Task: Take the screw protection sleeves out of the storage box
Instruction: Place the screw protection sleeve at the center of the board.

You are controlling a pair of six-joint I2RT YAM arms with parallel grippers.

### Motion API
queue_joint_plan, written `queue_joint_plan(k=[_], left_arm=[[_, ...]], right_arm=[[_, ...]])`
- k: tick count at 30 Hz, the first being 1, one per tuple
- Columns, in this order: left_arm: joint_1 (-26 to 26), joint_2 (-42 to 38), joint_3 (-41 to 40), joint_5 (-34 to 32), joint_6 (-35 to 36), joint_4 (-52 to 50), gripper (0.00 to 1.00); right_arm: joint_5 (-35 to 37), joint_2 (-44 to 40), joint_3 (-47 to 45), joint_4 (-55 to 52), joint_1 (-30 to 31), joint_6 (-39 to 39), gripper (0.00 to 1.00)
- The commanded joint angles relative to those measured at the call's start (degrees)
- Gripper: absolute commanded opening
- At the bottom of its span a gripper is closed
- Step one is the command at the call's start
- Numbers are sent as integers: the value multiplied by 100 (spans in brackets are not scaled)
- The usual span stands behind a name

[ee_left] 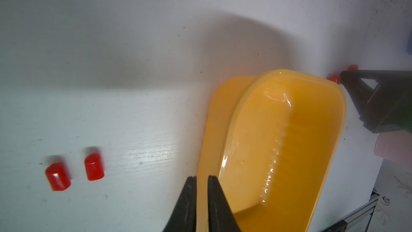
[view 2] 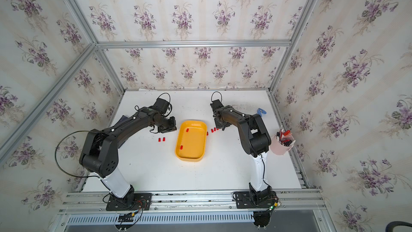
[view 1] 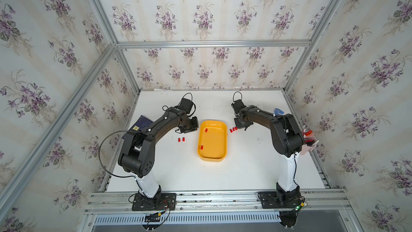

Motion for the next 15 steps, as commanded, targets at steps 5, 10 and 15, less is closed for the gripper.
queue_joint_plan(k=[5,10,15], left_arm=[[5,1,77,-47,35,-60,16],[5,-48,68,-57,42,-68,17],[5,-69,64,-67,47,-81,17]], right_arm=[[55,-154,-39,63,6,47,25],[-81,-298,-76,109,2,60,26],[-207,-493,-76,100,-6,99,26]])
